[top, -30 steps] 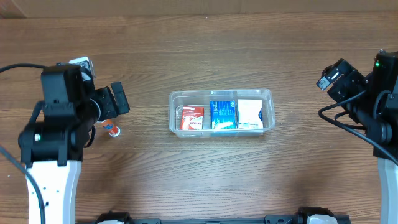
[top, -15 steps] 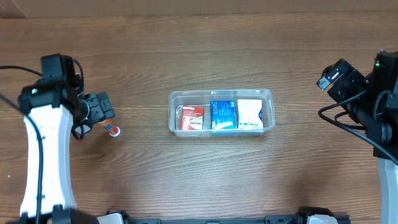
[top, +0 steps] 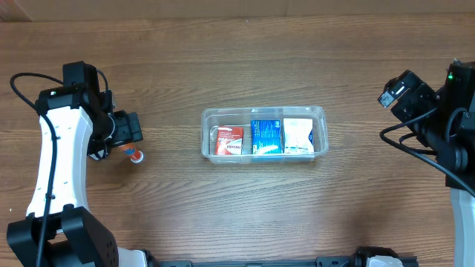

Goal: Pack container
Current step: 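Grasp the orange vitamin tube with the left gripper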

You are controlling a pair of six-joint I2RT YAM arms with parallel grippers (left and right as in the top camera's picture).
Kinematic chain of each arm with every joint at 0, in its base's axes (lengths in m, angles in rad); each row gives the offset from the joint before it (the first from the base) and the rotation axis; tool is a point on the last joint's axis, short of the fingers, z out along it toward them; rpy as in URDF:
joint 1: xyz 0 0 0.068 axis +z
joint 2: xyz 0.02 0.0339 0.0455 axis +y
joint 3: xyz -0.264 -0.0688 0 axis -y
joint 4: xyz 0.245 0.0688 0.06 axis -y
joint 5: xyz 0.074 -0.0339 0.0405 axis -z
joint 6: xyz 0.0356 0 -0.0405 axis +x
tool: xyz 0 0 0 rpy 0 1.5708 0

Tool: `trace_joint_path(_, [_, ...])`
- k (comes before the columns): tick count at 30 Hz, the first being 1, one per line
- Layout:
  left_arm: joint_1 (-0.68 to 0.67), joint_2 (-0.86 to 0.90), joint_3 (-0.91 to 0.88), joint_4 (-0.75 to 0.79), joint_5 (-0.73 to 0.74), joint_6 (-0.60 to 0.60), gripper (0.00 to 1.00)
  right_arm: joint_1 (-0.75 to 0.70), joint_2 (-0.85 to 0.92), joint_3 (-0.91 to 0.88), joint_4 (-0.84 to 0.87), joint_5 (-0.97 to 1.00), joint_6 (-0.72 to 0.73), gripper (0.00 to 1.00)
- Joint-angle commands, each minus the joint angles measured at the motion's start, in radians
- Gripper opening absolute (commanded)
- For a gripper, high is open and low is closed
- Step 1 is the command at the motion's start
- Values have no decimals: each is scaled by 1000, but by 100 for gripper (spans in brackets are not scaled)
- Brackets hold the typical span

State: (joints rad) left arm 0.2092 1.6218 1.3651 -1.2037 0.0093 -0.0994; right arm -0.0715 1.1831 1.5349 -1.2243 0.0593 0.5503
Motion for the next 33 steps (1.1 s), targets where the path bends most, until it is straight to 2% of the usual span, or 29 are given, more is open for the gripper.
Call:
trace_joint_path(1, [-8, -6, 9, 0, 29, 40, 76, -3, -3, 5, 2, 10, 4, 100])
trace_joint_path(3, [-8, -5, 2, 11, 29, 40, 57, -3, -3, 5, 2, 10, 4, 100])
trace_joint_path(5, [-8, -1, -6, 14, 29, 40, 48, -3, -3, 5, 3, 10, 4, 100])
trace_joint_path(15, [-8, 67, -7, 0, 25, 40, 47, -3, -3, 5, 2, 10, 4, 100])
trace_joint_path(17, [-8, 68, -7, 3, 33, 40, 37, -3, -3, 5, 3, 10, 4, 100])
trace_joint_path(18, [-9, 68, -6, 8, 45, 40, 22, -3, -3, 5, 2, 10, 4, 100])
trace_joint_path(21, [-14, 61, 46, -10, 81, 34, 4, -3, -3, 5, 2, 10, 4, 100])
trace_joint_path(26, [-111, 17, 348, -160, 98, 9, 4, -3, -3, 5, 3, 10, 4, 100])
trace_joint_path(28, [-242, -3, 518, -214, 130, -1, 4, -3, -3, 5, 2, 10, 4, 100])
trace_joint_path(33, [-557, 4, 542, -153, 114, -86, 4, -3, -3, 5, 2, 10, 4, 100])
